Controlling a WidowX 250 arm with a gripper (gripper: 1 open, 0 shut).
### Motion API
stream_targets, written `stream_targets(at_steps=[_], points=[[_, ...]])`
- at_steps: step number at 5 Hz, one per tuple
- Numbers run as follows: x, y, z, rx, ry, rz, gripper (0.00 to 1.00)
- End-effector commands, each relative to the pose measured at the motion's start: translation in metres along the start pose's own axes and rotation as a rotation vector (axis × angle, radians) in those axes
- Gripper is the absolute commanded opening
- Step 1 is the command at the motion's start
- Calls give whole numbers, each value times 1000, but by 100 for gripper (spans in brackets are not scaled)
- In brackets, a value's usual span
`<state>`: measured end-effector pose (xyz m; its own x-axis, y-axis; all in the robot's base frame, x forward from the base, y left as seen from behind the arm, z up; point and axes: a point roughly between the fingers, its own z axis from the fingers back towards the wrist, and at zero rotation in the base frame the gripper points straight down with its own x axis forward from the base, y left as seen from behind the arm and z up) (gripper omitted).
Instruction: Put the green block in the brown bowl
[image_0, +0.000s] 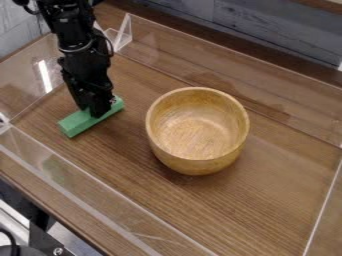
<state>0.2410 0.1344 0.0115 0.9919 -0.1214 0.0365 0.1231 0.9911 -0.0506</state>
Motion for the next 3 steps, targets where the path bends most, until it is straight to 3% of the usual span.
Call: stream_targets(at_steps=[1, 3], points=[[-5, -4, 1, -30, 25, 2, 0], [-4, -8, 12, -37, 27, 17, 0]])
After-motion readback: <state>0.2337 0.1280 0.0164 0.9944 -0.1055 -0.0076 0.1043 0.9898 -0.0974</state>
